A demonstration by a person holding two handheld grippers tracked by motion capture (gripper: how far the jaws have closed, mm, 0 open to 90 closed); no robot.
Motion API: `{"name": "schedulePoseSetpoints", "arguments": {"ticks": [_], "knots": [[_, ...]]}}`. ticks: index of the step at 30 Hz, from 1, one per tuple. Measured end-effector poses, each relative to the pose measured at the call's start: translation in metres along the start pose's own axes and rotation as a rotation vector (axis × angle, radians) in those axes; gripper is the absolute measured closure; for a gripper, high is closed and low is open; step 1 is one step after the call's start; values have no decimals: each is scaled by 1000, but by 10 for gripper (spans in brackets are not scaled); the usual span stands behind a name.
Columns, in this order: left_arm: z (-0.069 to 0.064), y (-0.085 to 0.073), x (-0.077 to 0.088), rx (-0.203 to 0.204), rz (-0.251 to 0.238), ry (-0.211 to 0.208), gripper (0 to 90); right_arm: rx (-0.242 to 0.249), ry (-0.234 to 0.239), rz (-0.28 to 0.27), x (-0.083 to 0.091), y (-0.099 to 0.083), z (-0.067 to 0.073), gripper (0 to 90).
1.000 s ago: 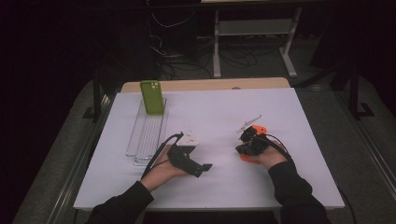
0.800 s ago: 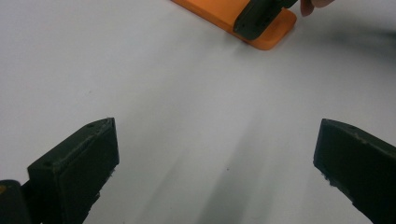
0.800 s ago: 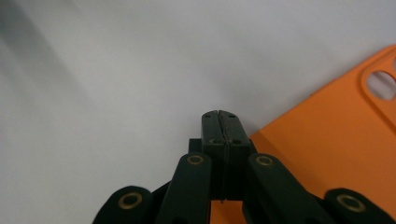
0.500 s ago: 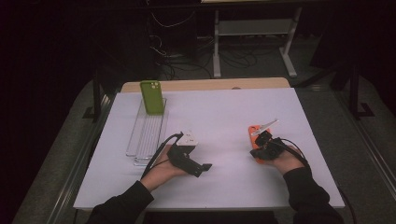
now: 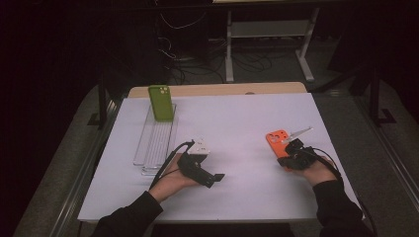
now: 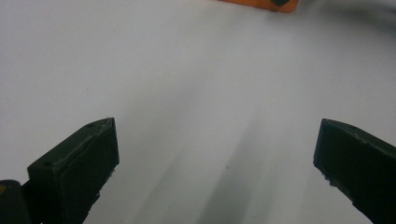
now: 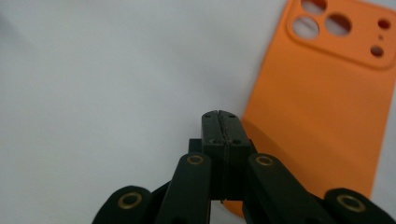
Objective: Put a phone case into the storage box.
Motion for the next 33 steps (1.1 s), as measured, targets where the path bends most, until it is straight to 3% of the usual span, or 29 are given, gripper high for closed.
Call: {"name": "schedulePoseSetpoints", "arguments": {"ticks": [3, 9, 15, 18, 20, 24, 26, 33], "knots": [[0, 0, 0, -1, 0, -3, 0, -20, 34, -81, 5, 7, 4, 813], [1, 1, 0, -13, -9, -7, 0, -27, 68, -224, 13, 19, 20, 554], [0, 0, 0, -16, 2, -13, 0, -22, 59, -288, 13, 20, 36, 301], [0, 0, 0, -17, 5, -17, 0, -43, 56, -320, 10, 18, 38, 185], [-1, 0, 0, -4, 4, -17, 0, -6, 56, -331, 7, 15, 41, 115], [-2, -2, -1, 3, 9, -20, 0, -8, 93, -333, 2, 5, 49, 0], [-2, -2, -2, -4, 11, -22, 0, -4, 88, -310, 1, 0, 53, 0], [-2, -2, -1, -11, 13, -23, 0, 15, 103, -304, -1, -2, 60, 0]]}}
Point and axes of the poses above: each handheld gripper's, and its own axes: x roughly backward along the jaws, y roughly out of its top, z roughly to its left, the point moved 9 cm from there along -x, roughly forward along the jaws, and after that the axes turned 13 degrees about -z, right-handed, at the moved point
